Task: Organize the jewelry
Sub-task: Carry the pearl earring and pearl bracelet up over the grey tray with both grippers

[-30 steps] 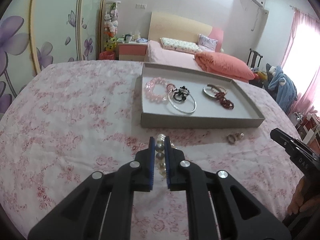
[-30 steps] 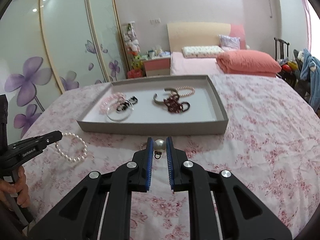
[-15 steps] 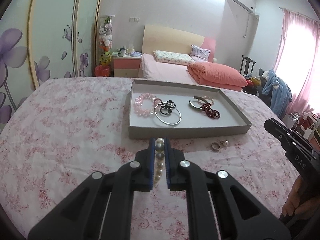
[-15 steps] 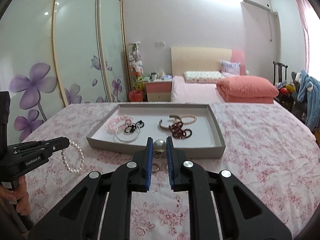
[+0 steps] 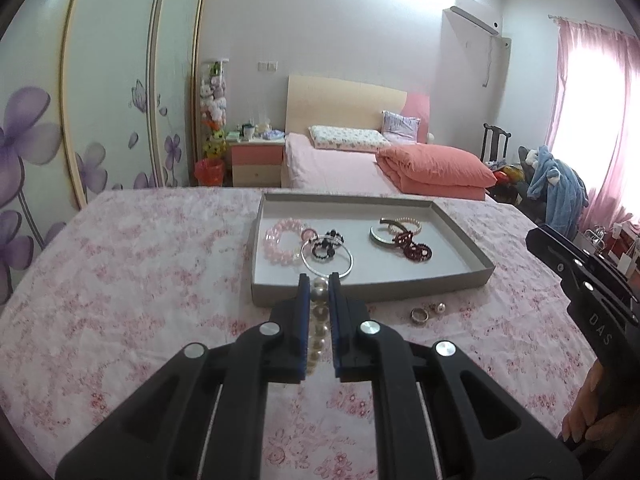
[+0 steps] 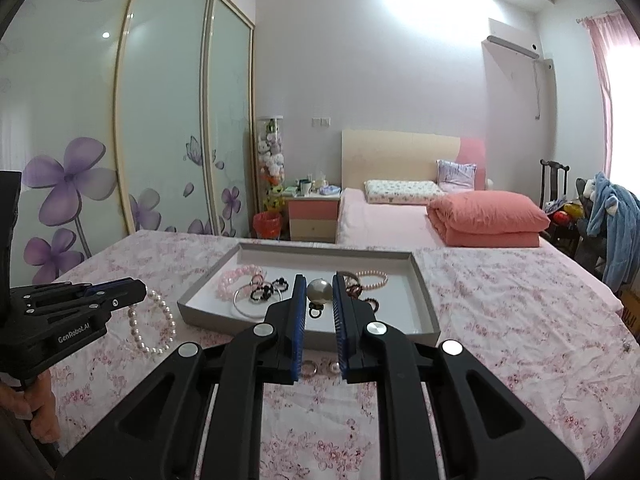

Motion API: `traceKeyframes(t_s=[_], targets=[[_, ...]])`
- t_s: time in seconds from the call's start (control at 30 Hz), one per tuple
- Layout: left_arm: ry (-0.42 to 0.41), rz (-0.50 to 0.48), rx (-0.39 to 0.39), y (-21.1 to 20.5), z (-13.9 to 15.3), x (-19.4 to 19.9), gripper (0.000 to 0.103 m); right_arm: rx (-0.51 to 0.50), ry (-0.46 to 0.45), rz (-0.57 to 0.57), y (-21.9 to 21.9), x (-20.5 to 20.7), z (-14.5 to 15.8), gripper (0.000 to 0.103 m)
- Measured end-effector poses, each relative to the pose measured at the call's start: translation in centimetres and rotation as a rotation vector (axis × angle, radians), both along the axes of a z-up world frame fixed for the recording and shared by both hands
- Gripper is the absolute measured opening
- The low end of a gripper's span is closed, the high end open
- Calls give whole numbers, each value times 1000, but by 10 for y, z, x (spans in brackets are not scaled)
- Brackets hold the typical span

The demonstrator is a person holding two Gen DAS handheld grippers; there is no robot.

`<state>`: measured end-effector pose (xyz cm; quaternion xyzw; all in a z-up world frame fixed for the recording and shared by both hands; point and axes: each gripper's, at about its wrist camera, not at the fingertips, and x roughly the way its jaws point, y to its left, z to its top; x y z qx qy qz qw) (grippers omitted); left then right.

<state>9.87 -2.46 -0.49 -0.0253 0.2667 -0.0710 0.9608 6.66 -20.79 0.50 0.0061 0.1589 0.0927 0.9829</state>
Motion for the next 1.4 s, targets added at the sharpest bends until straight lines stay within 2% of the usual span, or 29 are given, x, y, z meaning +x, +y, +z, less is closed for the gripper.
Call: traceKeyframes(t_s=[0.3, 0.73, 1.4], targets=[[-68, 6, 54, -16, 17, -5, 10, -1, -59, -27, -2, -3, 10, 14], [-116, 5, 87, -28, 33, 10, 10, -8, -89, -63, -4, 18, 22, 14], [-75, 6, 62, -25, 24, 36, 10, -9, -71, -74, -6, 31, 17, 14]])
